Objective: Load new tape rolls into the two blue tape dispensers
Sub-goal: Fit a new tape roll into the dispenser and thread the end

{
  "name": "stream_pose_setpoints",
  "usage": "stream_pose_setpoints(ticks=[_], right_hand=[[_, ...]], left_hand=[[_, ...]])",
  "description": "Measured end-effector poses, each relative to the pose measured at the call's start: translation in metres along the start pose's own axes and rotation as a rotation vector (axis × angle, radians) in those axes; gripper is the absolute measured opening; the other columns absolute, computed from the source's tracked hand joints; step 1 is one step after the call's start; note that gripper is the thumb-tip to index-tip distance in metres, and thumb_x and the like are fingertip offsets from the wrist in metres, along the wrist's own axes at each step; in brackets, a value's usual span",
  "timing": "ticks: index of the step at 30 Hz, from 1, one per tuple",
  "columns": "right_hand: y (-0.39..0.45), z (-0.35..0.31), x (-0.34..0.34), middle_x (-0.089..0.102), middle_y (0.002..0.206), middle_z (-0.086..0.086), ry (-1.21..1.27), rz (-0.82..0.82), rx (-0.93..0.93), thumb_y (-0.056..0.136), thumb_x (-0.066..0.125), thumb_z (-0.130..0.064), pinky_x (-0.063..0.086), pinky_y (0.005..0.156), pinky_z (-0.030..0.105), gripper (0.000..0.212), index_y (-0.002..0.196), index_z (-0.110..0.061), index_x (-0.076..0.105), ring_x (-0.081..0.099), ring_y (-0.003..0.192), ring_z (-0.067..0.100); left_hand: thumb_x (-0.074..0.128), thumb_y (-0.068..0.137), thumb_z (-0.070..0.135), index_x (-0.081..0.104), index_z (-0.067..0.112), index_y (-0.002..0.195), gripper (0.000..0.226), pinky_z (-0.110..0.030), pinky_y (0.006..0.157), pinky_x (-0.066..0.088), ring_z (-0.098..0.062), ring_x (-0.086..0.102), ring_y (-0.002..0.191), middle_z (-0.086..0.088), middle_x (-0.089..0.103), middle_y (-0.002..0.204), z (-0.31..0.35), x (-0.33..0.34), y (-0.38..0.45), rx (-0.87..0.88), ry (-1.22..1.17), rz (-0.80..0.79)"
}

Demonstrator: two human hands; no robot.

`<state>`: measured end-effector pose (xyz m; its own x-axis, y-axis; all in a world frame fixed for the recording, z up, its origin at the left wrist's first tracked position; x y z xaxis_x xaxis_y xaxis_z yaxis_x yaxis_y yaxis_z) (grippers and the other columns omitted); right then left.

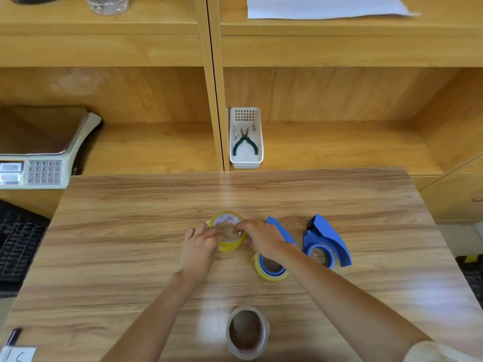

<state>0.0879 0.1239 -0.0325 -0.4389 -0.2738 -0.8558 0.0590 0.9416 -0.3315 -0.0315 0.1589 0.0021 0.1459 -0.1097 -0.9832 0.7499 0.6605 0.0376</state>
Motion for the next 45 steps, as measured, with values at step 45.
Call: stream_pose_setpoints(ticks=[45], right_hand=[[-0.19, 0.193, -0.025, 0.063, 0.117, -0.014, -0.075, 0.096, 0.067, 0.091, 0.052, -0.014, 0.049, 0.07, 0.035, 0.024, 0.106, -0.033, 0.053, 0.063, 0.104, 0.018]], left_hand=[[0.094, 0.041, 0.021, 0.075, 0.035, 0.075, 0.041, -0.031, 0.071, 0.028, -0.016, 0.063, 0.078, 0.015, 0.065, 0.075, 0.26, 0.064, 0.011, 0.172, 0.057, -0.262]])
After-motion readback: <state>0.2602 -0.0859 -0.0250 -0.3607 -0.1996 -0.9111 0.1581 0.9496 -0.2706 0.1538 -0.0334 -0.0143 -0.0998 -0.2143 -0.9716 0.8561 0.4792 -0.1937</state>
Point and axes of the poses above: each hand's wrist, its own y-axis towards the middle knuckle, its own x-axis out of the palm, z = x × y, the point moved 10 cm from there along y, towards the middle knuckle
